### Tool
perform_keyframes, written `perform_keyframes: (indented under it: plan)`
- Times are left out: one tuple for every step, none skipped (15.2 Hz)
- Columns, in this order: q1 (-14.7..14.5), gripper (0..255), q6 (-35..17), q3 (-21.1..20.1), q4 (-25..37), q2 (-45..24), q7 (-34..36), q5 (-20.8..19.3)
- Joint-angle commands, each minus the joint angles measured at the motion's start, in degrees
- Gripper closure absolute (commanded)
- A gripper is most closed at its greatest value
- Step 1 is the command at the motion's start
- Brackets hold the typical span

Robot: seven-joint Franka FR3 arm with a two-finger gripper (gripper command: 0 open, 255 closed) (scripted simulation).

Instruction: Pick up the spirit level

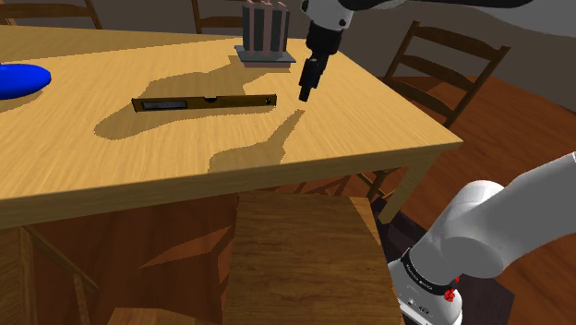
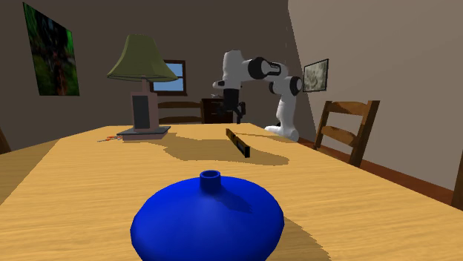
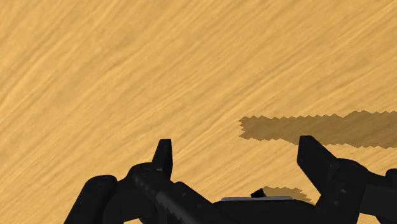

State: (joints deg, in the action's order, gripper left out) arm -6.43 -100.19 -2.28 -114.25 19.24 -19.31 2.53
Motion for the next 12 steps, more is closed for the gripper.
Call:
perform_keyframes:
  plan:
    - [-1.2, 0, 0.1, -0.7, 4.5, -4.7, -2.5, 0.1]
    - [-1.7, 0, 0.3, -1.0, 6.7, -6.7, -3.7, 0.1]
    - [-2.2, 0, 0.7, -1.4, 8.9, -8.7, -4.9, 0.1]
    - [-2.6, 0, 1.0, -1.8, 11.1, -10.8, -6.0, 0.1]
    - [-3.1, 0, 1.5, -2.2, 13.4, -12.8, -7.1, 0.0]
    - [-3.6, 0, 2.0, -2.7, 15.8, -14.8, -8.2, -0.1]
    - [-4.1, 0, 2.5, -3.1, 18.2, -16.8, -9.3, -0.2]
    - [-4.6, 0, 3.1, -3.6, 20.6, -18.7, -10.3, -0.4]
    - [-5.1, 0, 3.7, -4.1, 23.1, -20.7, -11.4, -0.6]
    - [-5.6, 0, 4.4, -4.7, 25.7, -22.7, -12.3, -0.8]
    - [-6.2, 0, 5.2, -5.2, 28.3, -24.8, -13.3, -1.1]
    - [-6.8, 0, 6.0, -5.8, 31.0, -26.8, -14.3, -1.4]
